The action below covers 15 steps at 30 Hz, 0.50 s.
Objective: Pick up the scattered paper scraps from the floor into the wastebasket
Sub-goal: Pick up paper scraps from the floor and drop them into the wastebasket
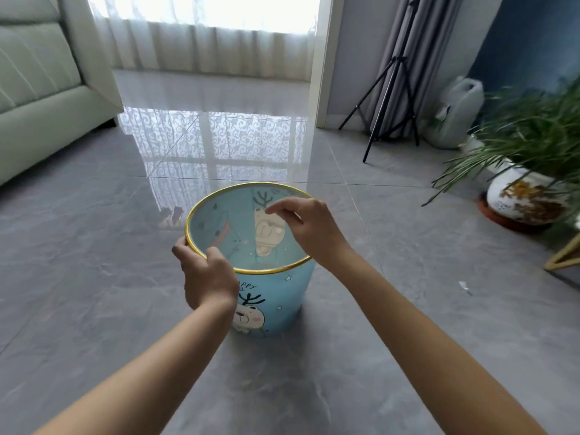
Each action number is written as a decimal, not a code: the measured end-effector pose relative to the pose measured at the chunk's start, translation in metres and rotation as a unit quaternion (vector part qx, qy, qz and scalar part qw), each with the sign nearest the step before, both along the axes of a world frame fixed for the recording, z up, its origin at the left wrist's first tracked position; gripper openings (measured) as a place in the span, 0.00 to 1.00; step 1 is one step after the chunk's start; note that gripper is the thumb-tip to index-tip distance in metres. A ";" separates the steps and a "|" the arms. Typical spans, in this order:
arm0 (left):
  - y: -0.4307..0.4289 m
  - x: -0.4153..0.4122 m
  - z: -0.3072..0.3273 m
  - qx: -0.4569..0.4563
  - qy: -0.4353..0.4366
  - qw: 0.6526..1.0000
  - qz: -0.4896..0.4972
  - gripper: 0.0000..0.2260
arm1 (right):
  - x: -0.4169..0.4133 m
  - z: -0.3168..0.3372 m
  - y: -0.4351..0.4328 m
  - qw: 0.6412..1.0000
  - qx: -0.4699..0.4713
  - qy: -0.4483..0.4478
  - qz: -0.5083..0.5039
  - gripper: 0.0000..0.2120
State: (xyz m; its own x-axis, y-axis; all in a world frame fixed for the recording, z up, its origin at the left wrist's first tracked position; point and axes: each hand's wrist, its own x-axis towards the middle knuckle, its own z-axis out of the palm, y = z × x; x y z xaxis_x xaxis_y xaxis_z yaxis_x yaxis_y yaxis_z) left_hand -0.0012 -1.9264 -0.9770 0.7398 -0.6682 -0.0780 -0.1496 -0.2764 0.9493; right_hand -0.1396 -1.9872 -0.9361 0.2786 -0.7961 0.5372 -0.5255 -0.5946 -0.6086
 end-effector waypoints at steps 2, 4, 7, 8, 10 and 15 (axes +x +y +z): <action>0.003 -0.013 -0.001 -0.003 -0.004 1.000 -0.014 0.18 | -0.014 -0.005 0.001 1.000 0.024 0.007 -0.014 0.05; 0.004 -0.024 -0.002 -0.010 -0.002 1.000 -0.029 0.18 | -0.031 -0.008 0.004 0.997 0.043 0.028 -0.064 0.03; 0.003 -0.040 -0.002 -0.014 0.000 0.999 -0.047 0.18 | -0.062 -0.014 0.003 0.983 0.053 0.046 -0.171 0.15; 0.002 -0.048 -0.002 -0.018 0.001 0.998 -0.056 0.18 | -0.076 -0.016 0.005 0.979 0.029 0.015 -0.201 0.17; 0.001 -0.064 -0.003 -0.023 0.009 0.997 -0.075 0.18 | -0.109 -0.028 0.015 0.962 -0.029 -0.063 -0.263 0.13; 0.000 -0.103 -0.007 -0.043 0.034 0.992 -0.117 0.20 | -0.216 -0.120 0.052 0.897 0.200 -0.080 -0.387 0.07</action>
State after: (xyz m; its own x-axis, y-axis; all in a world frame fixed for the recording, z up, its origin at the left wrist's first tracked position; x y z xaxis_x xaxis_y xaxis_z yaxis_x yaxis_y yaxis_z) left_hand -0.1040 -1.9269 -0.9843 0.5586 -0.8274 -0.0578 -0.1354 -0.1598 0.9778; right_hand -0.3555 -1.9355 -1.0561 -0.4952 -0.8557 0.1499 -0.5735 0.1923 -0.7963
